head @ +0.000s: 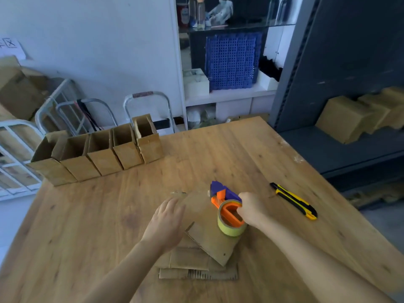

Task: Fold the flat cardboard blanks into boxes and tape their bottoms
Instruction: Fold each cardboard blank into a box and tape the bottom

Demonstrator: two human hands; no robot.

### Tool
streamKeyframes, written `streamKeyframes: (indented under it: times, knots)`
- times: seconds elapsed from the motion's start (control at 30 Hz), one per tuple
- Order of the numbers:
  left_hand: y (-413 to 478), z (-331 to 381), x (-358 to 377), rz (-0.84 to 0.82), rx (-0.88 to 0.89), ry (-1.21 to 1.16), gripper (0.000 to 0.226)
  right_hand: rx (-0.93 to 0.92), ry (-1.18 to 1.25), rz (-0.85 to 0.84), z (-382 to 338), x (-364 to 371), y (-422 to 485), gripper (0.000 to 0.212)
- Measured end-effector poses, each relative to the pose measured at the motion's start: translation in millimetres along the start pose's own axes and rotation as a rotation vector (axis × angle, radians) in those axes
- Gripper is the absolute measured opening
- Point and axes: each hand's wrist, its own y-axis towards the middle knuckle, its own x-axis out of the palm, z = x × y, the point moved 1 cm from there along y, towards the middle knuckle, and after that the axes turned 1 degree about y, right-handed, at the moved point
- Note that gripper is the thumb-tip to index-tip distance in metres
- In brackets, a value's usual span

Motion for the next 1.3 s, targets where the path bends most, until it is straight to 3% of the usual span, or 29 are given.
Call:
streamKeyframes:
  times: [0.17, 0.33, 0.53, 0.63, 0.7, 0.8, 0.9, 0.97, 1.13, 1.3]
  knots:
    - [14.9, 14.9, 3.8, -0.008, 0.046, 0.008, 0.056, 0.131, -0.064, 0.116, 55.4, -30.5, 20.0, 0.029]
    - [32.1, 21.8, 8.8, -0.073, 0.041, 0.037, 0.057, 0.201, -0.046, 0.058, 89.9, -38.1, 32.3, 0.016]
    - [52.1, 23.1, 16.8, -0.134, -0.008, 0.013, 0.056, 0.173, -0.020, 0.038, 96.4, -31.4, 38.3, 0.013]
    - [63.5, 22.8, 20.7, -0.153, -0.089, -0.052, 0.061, 0.092, -0.050, 0.201, 81.7, -36.2, 27.8, 0.019]
    - [70.5, 19.7, 24.6, -0.200, -0.177, -0.129, 0.076, 0.022, 0.015, 0.267, 63.6, -38.0, 11.0, 0.020]
    - [77.7, 13.6, 29.8, -0.239, -0.283, -0.223, 0.091, -0.031, 0.031, 0.101, 37.4, -27.0, -14.0, 0.022]
    - [81.0, 14.5, 30.0, -0.225, -0.338, -0.259, 0.092, 0.063, 0.054, -0.183, 23.7, -13.0, -25.2, 0.020]
    - [80.4, 16.4, 29.1, -0.218, -0.353, -0.266, 0.093, 0.117, 0.129, -0.274, 20.0, -6.7, -28.8, 0.020]
    - [72.6, 15.0, 29.3, -0.214, -0.407, -0.394, 0.097, 0.255, 0.412, -0.130, 18.1, 2.8, -27.8, 0.026]
    - [46.9, 2.1, 13.7, -0.059, -0.489, -0.508, 0.104, 0.198, 0.553, -0.052, 6.7, -1.8, -30.3, 0.067]
